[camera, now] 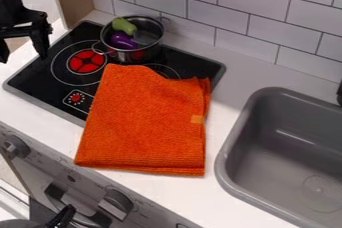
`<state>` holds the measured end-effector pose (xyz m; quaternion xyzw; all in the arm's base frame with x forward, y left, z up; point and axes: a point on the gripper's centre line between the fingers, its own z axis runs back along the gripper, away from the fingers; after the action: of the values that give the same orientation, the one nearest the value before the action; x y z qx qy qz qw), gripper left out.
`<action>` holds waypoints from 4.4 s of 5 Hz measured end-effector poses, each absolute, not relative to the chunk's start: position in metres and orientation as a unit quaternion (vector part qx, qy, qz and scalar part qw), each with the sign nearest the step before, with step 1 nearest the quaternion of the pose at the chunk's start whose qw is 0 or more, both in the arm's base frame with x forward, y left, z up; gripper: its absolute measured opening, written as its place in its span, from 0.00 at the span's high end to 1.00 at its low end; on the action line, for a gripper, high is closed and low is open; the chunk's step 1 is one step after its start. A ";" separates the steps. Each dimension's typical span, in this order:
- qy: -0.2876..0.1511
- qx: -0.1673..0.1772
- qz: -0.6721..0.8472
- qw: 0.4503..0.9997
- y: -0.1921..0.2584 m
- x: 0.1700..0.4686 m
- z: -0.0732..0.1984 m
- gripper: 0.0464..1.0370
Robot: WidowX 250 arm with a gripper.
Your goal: Move the silver pot to the bottom part of the burner
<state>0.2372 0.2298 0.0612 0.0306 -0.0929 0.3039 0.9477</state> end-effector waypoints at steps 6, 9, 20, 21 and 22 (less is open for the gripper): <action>-0.041 -0.087 0.635 0.766 0.138 0.271 0.073 0.04; -0.085 -0.114 0.735 0.663 0.113 0.299 0.062 0.04; -0.056 -0.058 0.647 0.758 0.191 0.254 0.075 0.99; -0.040 -0.043 0.615 0.786 0.216 0.226 0.065 0.99; -0.046 -0.023 0.599 0.799 0.233 0.198 0.046 0.99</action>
<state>0.1977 0.2335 0.0458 -0.0231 -0.0460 0.5989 0.7991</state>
